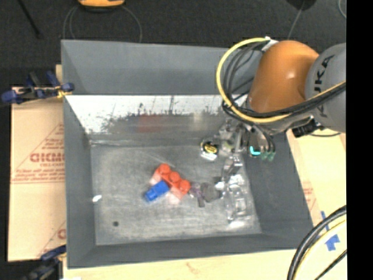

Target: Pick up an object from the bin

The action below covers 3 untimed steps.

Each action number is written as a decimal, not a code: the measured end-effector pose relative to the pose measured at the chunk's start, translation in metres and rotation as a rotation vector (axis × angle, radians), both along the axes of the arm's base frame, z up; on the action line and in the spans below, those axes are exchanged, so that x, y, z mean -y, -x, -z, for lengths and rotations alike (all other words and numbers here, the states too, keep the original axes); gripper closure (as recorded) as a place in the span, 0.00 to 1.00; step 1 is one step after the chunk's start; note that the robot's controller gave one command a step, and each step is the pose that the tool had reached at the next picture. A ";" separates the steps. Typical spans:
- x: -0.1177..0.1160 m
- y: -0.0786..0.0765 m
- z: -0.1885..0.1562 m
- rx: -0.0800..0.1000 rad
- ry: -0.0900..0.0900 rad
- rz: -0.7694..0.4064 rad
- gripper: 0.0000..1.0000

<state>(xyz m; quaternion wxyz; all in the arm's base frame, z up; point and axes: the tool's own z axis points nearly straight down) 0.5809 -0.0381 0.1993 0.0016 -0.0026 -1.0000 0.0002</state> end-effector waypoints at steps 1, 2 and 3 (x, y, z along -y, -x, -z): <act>-0.056 0.023 0.123 0.009 -0.002 0.034 0.00; -0.054 0.021 0.119 0.013 -0.001 0.034 1.00; -0.054 0.023 0.120 0.006 0.000 0.033 0.00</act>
Offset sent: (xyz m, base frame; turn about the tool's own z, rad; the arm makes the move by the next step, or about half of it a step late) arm -0.0239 0.0547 -0.1210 0.0363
